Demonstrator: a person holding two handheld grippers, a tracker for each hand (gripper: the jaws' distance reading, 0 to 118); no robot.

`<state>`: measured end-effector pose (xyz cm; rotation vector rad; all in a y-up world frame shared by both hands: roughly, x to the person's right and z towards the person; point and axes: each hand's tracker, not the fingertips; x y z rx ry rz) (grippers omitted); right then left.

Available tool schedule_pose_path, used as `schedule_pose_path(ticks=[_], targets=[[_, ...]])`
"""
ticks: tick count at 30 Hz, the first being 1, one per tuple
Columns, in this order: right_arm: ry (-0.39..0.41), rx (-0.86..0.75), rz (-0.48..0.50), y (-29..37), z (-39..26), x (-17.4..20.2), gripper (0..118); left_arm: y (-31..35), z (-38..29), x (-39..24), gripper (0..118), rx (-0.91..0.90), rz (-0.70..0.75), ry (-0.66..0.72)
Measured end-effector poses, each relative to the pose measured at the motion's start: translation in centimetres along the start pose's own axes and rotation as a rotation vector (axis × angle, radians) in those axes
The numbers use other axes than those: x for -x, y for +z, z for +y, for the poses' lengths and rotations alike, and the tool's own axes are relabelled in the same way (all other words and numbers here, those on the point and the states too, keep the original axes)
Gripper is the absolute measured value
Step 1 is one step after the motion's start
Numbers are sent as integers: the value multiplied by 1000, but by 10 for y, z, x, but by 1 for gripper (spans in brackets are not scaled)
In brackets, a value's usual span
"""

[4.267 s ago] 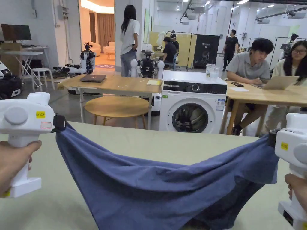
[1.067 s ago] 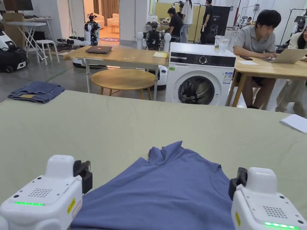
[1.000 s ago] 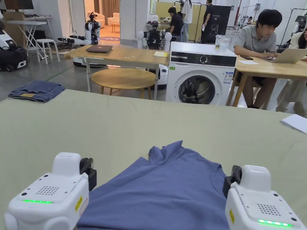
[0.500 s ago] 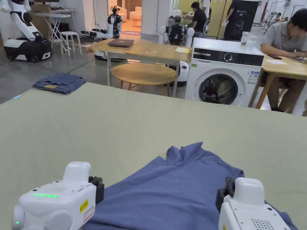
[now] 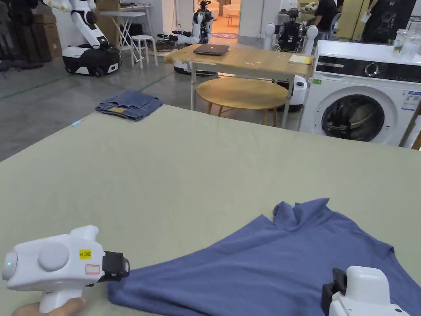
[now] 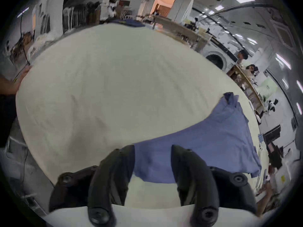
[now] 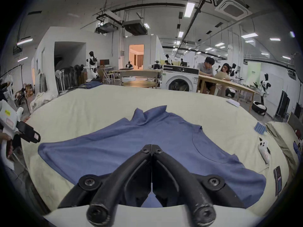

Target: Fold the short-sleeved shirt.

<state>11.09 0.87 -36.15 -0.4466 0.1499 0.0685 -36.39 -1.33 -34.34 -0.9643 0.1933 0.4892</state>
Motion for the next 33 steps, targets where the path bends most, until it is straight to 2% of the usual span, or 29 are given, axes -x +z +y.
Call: schedule_pose_path(ticks=[2,7,10,12,14,15,16,17,18,21,23,26,30,31,32,33], targets=[[10,11,3,-2,-1,2,0,-11,4,4,58,18,44,20],[27,27,0,-5,-3,2,0,-42,6,7,58,76,140,65],[39,38,-5,-7,-5,1,0,-43,2,-8,57,61,181,45],[38,42,-6,-8,-7,0,0,-47,1,-16,50,68,226,-25],[36,51,-7,-9,-8,-1,0,-50,-2,-25,48,60,252,-99],[34,56,-6,-10,-9,-2,0,-50,-3,-30,42,55,257,-118],[32,60,-3,-12,-10,-3,0,-49,-4,-33,31,40,242,-138],[29,65,-1,-14,-10,-3,0,-48,-4,-34,14,33,227,-140],[26,70,2,-15,-11,-6,0,-49,-4,-34,0,34,163,-130],[12,80,4,-20,-9,-12,0,-47,-9,-31,0,28,187,-152],[10,82,5,-26,-3,-20,0,-41,-11,-26,0,5,151,-110],[4,83,10,-47,20,-40,0,-34,-15,-24,0,2,125,-118],[22,139,30,-119,70,-74,0,-33,-20,-27,0,11,101,-123],[29,160,32,-138,80,-80,2,-33,-21,-27,0,12,98,-120],[39,210,46,-162,92,-88,9,-35,-21,-29,0,11,97,-120],[58,252,35,-185,102,-93,27,-35,-22,-31,0,15,99,-128]])
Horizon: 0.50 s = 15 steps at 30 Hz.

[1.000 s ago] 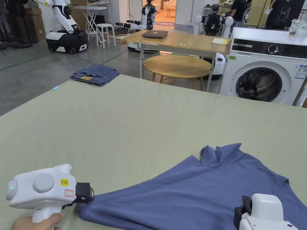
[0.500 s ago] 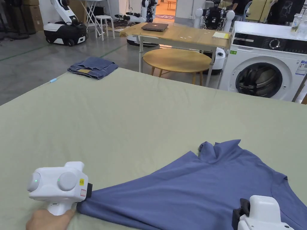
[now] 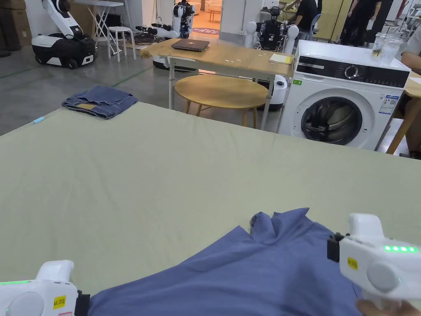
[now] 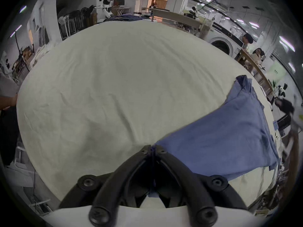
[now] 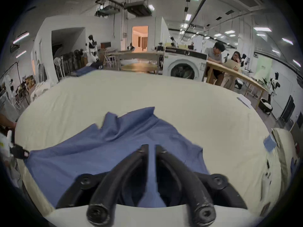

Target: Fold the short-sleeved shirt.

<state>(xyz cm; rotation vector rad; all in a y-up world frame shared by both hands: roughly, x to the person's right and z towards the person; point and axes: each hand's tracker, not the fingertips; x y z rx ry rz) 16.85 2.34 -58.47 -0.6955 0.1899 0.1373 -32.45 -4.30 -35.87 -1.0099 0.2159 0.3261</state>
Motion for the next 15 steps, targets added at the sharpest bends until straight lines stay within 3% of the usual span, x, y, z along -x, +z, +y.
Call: schedule_pose_path(ticks=[2,3,9,12,15], targets=[[25,96,35,-39,26,-14,53,0,1,0,0,1,6,0],[38,137,39,-57,36,-18,58,0,1,-1,0,1,5,0],[68,251,63,-122,67,-27,60,3,5,3,0,-12,8,27],[93,319,125,-148,71,-24,60,4,6,5,0,-14,11,29],[131,393,100,-166,63,-15,60,4,5,6,0,-13,10,45]])
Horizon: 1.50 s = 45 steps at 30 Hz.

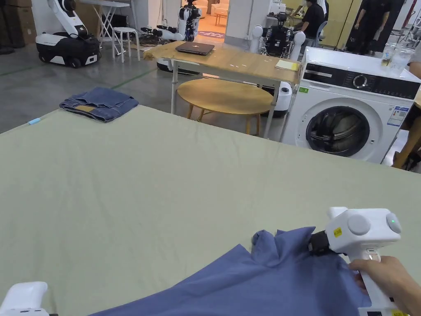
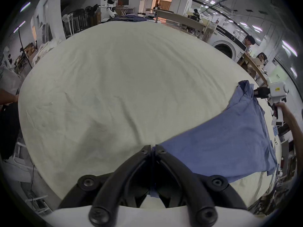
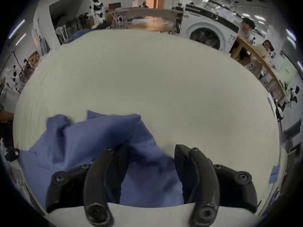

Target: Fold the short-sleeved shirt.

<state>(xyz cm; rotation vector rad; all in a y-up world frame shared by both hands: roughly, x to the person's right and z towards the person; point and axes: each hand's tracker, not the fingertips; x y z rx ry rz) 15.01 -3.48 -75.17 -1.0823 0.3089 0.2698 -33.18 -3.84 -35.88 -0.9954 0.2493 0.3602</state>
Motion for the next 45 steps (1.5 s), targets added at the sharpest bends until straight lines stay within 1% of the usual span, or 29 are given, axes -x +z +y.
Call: schedule_pose_path(ticks=[1,3,4,5,7,8,9,11,13,14,16,18,20,22,26,29,32,34,37,39,43,45], targets=[[2,17,2,-5,-1,0,60,0,-1,1,0,0,0,6],[-13,-10,11,-2,-4,2,60,-1,-2,3,0,4,-8,17],[-28,-23,10,0,-5,2,58,1,-3,0,0,0,-9,20],[-46,-33,13,2,-7,3,51,2,-3,-1,0,-1,-9,20],[-84,-48,66,4,-13,7,2,2,-3,-2,0,-3,-7,14],[-83,-41,81,5,-15,11,2,3,-2,-3,0,-7,-8,14],[-82,-53,40,8,-19,15,1,4,-2,-4,0,-9,-10,14],[-56,-109,19,19,-26,20,1,7,-3,-6,0,-17,-13,12],[-85,-155,9,30,-30,15,1,10,-2,-4,0,-42,-32,-9],[-92,-209,-6,37,-31,10,1,13,-3,-5,0,-61,-30,-30],[-90,-275,-43,62,-37,8,1,20,-3,-5,0,-76,-29,-45],[-87,-346,-47,95,-44,7,1,31,-1,-4,0,-115,-34,-57],[-70,-399,-93,127,-49,7,1,43,6,-5,0,-164,-52,-94],[-74,-469,-122,158,-54,2,1,60,16,-7,0,-222,-61,-81],[-112,-605,-182,232,-64,-11,1,100,54,-21,0,-333,-105,-123],[-129,-697,-265,285,-66,-24,1,130,90,-44,0,-411,-109,-187],[-195,-755,-309,332,-65,-44,1,159,133,-67,0,-488,-130,-204],[-215,-795,-341,358,-64,-55,1,176,165,-82,0,-508,-139,-219],[-216,-815,-376,389,-59,-69,1,202,210,-112,0,-548,-145,-257],[-228,-850,-426,408,-56,-74,1,217,238,-131,0,-598,-146,-298],[-281,-915,-446,442,-48,-87,1,245,281,-170,0,-635,-124,-342],[-292,-944,-458,457,-40,-93,1,257,301,-183,0,-682,-119,-346]])
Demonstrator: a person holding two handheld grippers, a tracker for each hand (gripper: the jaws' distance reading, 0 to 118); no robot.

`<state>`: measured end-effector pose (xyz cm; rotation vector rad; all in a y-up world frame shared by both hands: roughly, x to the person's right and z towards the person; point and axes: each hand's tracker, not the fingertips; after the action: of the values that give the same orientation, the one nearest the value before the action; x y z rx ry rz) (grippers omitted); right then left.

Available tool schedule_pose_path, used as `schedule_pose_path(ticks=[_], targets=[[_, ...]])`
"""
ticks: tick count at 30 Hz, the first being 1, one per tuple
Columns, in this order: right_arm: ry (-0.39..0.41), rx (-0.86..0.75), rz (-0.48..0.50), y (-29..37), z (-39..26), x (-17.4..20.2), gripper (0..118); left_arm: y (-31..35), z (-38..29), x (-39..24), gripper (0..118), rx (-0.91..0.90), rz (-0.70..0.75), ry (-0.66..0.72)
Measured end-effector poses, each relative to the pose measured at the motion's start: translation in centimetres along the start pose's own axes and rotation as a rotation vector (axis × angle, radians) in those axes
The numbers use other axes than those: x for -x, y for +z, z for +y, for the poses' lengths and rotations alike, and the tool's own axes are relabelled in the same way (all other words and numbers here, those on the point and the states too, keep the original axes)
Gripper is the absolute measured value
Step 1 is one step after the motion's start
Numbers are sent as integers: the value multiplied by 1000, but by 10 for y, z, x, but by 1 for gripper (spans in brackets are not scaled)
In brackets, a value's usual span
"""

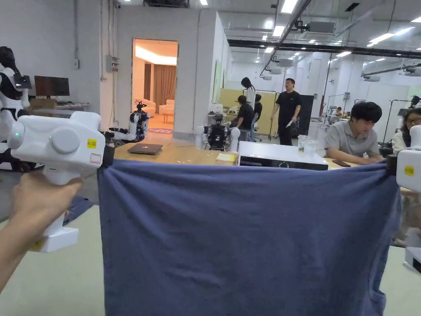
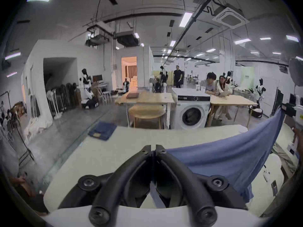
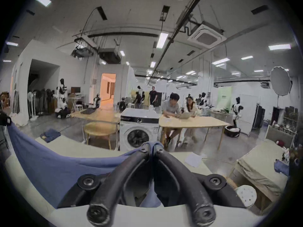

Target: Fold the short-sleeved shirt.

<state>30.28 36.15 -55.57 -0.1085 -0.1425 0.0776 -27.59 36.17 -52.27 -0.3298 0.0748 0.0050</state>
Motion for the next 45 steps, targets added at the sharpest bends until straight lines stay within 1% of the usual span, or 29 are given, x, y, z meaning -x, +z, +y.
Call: schedule_pose_path(ticks=[5,9,13,17,21,23,26,31,33,35,38,42,45], targets=[[-4,-49,-29,-10,40,-4,1,-8,59,-9,0,-86,35,2],[-6,-92,-50,-21,65,-1,1,-18,90,-10,0,-144,50,28],[-21,-118,-63,-33,84,2,1,-27,106,-11,0,-182,62,42],[-7,-138,-73,-42,85,5,1,-39,103,-19,0,-181,85,-7],[-19,-123,-72,-43,57,3,1,-50,79,-18,0,-151,61,16],[-5,-102,-69,-41,35,3,1,-55,58,-22,0,-141,68,-14],[36,-66,-69,-35,1,2,1,-56,21,-21,0,-111,59,-23],[72,-14,-52,-7,-55,-1,1,-50,-42,-15,0,-47,36,2],[81,7,-46,9,-73,-3,1,-40,-64,-11,0,-15,21,-1],[95,19,-43,30,-90,-4,1,-23,-82,-9,0,-10,14,11],[94,27,-43,63,-112,-9,1,6,-109,-4,0,-11,-6,32],[97,53,-45,103,-137,-15,1,43,-142,-2,0,3,-26,-1],[90,90,-34,128,-162,-18,1,65,-173,0,0,12,-30,1]])
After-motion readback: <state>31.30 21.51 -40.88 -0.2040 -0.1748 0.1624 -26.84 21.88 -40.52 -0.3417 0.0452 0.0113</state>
